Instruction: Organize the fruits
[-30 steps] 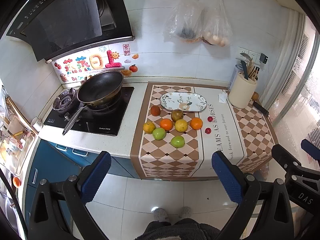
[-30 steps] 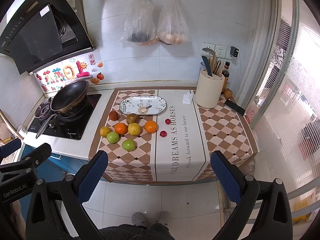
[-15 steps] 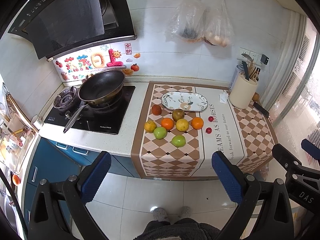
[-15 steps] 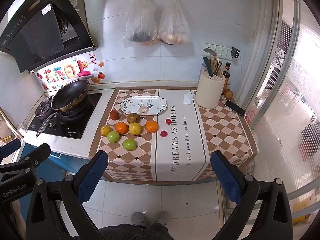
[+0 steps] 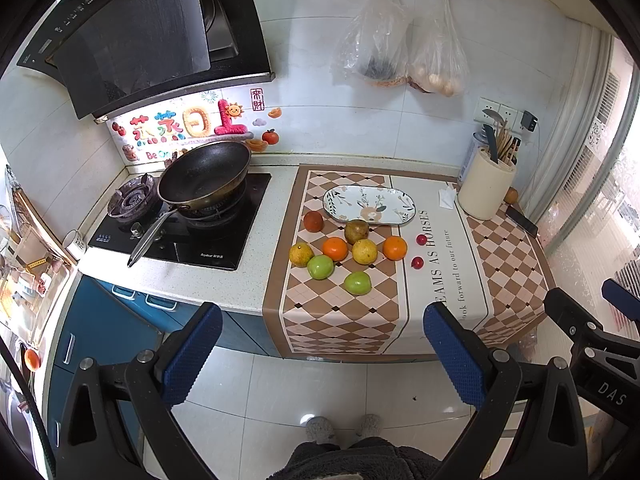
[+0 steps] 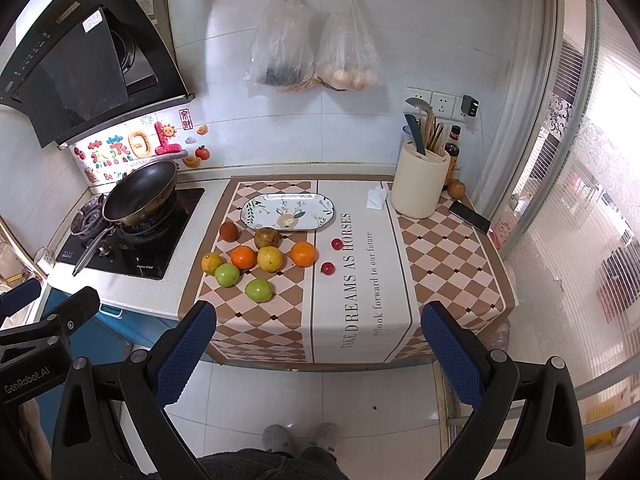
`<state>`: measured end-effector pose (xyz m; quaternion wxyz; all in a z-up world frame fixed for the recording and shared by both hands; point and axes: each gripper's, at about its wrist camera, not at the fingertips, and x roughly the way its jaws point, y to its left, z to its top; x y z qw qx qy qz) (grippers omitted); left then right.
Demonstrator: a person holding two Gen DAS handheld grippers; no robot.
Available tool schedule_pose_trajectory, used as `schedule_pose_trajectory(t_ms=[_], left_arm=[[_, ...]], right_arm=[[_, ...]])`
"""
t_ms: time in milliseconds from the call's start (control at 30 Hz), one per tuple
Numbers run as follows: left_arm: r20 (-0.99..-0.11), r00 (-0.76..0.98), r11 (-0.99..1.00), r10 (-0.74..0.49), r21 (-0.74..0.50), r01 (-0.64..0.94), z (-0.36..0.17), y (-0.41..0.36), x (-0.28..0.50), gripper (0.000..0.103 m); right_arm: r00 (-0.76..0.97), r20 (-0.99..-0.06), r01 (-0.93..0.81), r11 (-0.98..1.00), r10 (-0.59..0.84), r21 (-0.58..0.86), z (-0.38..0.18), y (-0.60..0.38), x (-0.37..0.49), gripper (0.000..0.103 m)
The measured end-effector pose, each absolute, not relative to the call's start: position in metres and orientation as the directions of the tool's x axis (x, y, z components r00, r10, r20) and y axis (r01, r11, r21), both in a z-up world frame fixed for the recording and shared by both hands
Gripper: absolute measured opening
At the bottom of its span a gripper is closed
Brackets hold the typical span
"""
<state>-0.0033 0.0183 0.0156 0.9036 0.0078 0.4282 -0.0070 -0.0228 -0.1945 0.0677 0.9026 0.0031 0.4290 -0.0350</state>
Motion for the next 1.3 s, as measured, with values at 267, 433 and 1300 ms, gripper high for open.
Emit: schedule_pose_trajectory(t_ms=[267,433,1300], left_arm=[[-0.774,0.633,1.0,-0.009,0.004,0.018,0.016,0.019,-0.004,0.103],[-0.769,0.64,1.0,0.005,0.004,-0.003,0.017,0.016,0.002,0.103],[-0.918,0.334,0.966,0.212,0.145,-0.216,-0.176,0.101,0.215,0.103]], right_arm=[[0.631,-0.773,0.065,0.998,-0.06,-0.024,0.07,-0.195,-0.02,0.103],[0.649,-0.758,0.077,0.997,-0.069,-0.025,0.068,-0.207,-0.009,0.103],[0.298,-0.941,0.086,0.977,0.161,0.194,-0.212,-0.179,0.206,0.103]])
